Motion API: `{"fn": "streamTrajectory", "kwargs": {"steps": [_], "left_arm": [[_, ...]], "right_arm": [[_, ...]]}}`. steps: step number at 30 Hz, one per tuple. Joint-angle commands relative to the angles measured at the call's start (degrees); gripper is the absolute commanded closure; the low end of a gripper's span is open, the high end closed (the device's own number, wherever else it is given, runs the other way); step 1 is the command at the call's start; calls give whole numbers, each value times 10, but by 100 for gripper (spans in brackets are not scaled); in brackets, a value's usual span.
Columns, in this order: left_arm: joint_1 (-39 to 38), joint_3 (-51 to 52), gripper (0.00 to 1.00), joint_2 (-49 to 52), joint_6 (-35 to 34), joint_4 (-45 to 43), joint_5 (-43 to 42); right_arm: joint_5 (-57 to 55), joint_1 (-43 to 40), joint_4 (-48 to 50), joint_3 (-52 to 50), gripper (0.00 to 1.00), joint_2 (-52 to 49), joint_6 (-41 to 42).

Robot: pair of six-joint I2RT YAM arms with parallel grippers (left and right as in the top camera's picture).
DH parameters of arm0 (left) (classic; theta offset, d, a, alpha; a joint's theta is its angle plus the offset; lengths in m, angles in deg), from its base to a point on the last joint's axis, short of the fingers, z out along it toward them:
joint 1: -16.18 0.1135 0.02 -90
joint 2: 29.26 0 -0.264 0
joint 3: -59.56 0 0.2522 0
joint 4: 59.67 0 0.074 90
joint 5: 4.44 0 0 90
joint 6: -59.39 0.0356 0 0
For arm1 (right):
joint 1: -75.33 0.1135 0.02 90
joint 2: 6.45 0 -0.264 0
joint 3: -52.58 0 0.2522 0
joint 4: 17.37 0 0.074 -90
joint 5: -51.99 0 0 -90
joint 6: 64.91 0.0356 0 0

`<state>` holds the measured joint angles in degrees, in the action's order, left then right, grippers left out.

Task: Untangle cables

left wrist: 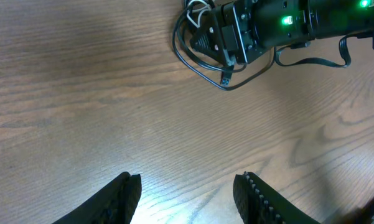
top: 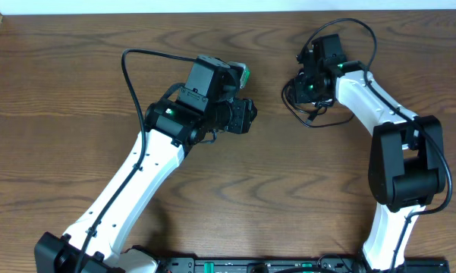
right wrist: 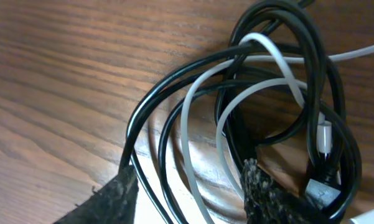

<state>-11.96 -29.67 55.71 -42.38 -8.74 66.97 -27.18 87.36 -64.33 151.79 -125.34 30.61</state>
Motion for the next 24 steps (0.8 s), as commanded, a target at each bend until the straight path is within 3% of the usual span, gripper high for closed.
{"fn": "streamTrajectory", "kwargs": {"steps": [1,7,12,13,15,24], "left_arm": [[0,2,46,4,8,5,-4],[0,2,46,4,8,16,-4],[0,2,47,3,7,14,-5],[0,2,47,3,7,11,-5],[0,2,47,3,7,9,-5],[0,2,47,3,8,11,-5]], "right_arm": [[-2,-4,0,7,51,-4,0],[-28,-5,-4,6,52,-4,4],[-30,-5,-12,5,60,-4,4],[-30,-5,-12,5,63,-4,4],[-28,-5,-16,5,99,-4,9],[54,-4,-45,27,99,53,16]]}}
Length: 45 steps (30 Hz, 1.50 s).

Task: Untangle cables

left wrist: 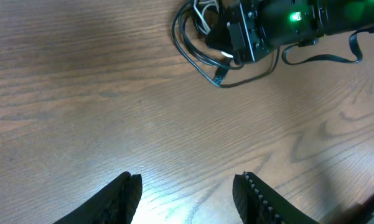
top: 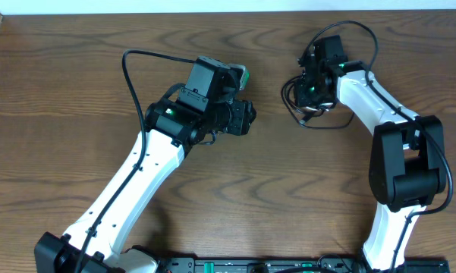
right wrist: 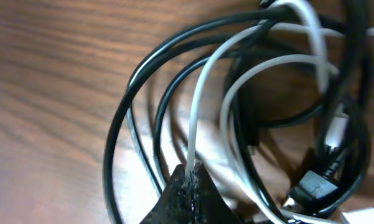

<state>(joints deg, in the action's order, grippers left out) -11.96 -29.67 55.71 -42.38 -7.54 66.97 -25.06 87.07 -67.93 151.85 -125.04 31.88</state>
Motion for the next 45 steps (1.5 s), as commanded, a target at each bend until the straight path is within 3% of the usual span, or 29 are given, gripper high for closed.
{"fn": "streamTrajectory", "kwargs": {"steps": [1,6,10,17,24,25,27,36,45], "left_arm": [[0,2,47,3,8,-1,-5],[0,3,47,4,8,-12,-10],[0,4,47,13,7,-47,-80],[0,12,44,46,7,-55,-91],[0,21,43,53,7,-77,-90],[0,21,43,53,7,-83,-90],[0,21,43,53,7,-93,-90],[1,21,41,65,10,-118,-88],[1,21,41,75,16,-123,-89]], "right_arm": [[33,-2,-18,35,99,72,-3],[33,-2,-65,78,99,179,-10],[27,-2,-84,86,99,260,-6],[-4,-2,-113,86,99,310,0],[-26,-2,-142,84,99,280,13],[-29,-2,-140,84,95,273,17],[-34,-2,-138,84,78,256,35],[-26,1,-135,84,60,152,39],[14,9,-102,84,54,53,49]]}}
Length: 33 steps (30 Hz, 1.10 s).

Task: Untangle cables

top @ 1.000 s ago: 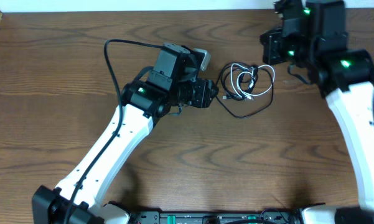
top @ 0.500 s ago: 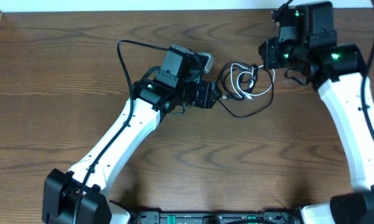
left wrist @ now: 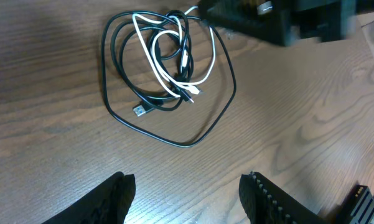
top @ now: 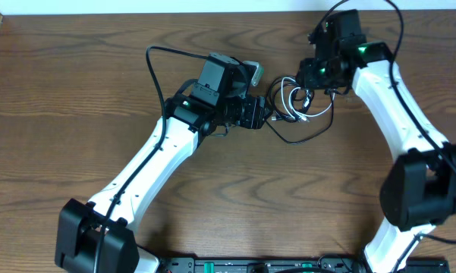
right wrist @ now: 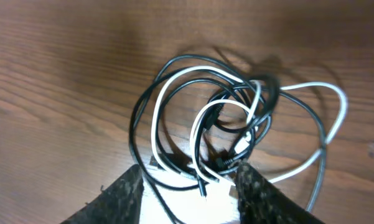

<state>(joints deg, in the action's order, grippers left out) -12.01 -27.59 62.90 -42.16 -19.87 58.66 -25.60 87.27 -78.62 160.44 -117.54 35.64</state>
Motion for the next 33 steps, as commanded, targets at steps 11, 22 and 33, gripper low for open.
{"fn": "streamTrajectory", "kwargs": {"steps": [11,22,33], "left_arm": [[1,0,41,3,14,7,-5],[1,0,41,3,15,23,-5],[1,0,41,3,19,26,-5]], "right_arm": [[78,22,36,-2,51,-96,12],[86,28,68,-2,57,-137,42],[135,28,85,-2,99,-143,40]]}}
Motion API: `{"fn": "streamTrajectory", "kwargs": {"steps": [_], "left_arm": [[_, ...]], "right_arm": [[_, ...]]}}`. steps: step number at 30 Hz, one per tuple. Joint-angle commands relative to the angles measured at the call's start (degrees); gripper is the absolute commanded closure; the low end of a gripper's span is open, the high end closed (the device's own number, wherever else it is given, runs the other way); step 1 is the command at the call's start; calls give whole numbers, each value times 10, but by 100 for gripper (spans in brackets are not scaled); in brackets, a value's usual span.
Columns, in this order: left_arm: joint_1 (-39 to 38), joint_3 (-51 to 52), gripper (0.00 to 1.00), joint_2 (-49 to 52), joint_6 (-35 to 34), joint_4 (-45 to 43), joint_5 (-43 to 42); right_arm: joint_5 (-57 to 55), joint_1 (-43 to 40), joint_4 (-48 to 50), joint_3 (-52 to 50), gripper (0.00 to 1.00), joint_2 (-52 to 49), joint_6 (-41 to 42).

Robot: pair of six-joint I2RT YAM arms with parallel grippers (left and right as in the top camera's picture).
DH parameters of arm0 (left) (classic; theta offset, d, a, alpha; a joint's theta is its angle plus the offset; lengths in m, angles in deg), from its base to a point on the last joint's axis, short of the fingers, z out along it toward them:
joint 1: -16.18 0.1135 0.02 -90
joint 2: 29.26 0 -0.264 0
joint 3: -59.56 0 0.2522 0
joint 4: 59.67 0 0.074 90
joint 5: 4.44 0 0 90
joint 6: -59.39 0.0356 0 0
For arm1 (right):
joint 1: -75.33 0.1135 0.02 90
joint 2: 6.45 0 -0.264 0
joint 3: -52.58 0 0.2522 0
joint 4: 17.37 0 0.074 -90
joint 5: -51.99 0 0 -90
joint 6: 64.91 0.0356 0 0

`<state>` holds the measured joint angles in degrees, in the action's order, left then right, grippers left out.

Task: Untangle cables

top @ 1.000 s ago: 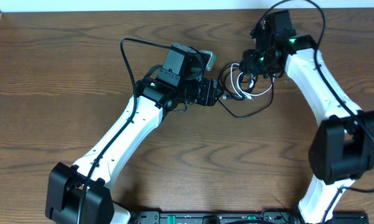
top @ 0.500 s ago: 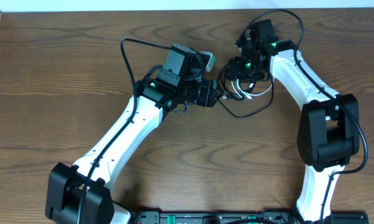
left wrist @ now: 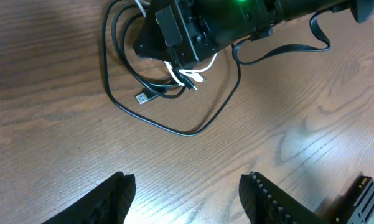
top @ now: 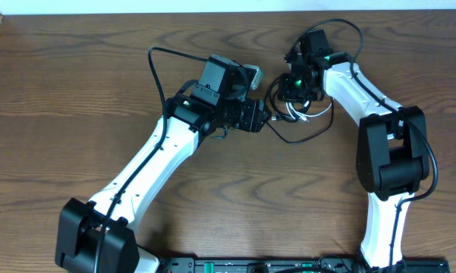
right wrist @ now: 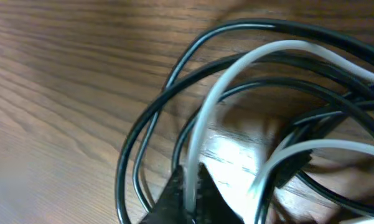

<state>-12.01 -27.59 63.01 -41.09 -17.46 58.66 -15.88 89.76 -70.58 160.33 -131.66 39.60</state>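
A tangle of one black cable (left wrist: 174,129) and one white cable (right wrist: 236,68) lies on the wooden table (top: 76,91), right of centre at the back. My right gripper (right wrist: 190,186) is down in the tangle, shut on a strand of the white cable, with black loops (right wrist: 146,134) lying around it. In the overhead view the right gripper (top: 292,89) covers the tangle's upper left part. My left gripper (left wrist: 190,199) stands open just left of the tangle with nothing between its fingers. A black USB plug (left wrist: 141,97) lies free at the tangle's near edge.
The right arm's own black lead (left wrist: 280,53) curves over the table beside the tangle. The left arm (top: 148,171) stretches diagonally across the middle of the table. The table's far edge (top: 228,10) runs close behind the right gripper.
My right gripper was open and raised above the tangle; now it is low in the tangle and shut on the white cable. The left gripper has hardly moved and stays open.
First my right gripper sat open in the tangle at the back right, the left gripper open farther left. Then it was shut on the white cable. Later the tangle lay farther left, near the left gripper, with the right gripper open above. Now it grips the white cable again.
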Motion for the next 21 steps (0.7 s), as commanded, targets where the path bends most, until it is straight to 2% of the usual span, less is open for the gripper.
{"fn": "streamTrajectory", "kwargs": {"steps": [1,8,12,21], "left_arm": [[1,0,41,2,9,2,-5],[1,1,41,2,37,2,-3],[1,6,41,2,38,1,27],[1,53,42,2,44,-32,35]], "right_arm": [[54,3,10,-1,99,-1,0],[69,0,9,0,99,36,-14],[64,-9,7,0,99,78,-17],[56,-33,-48,0,99,179,-39]]}}
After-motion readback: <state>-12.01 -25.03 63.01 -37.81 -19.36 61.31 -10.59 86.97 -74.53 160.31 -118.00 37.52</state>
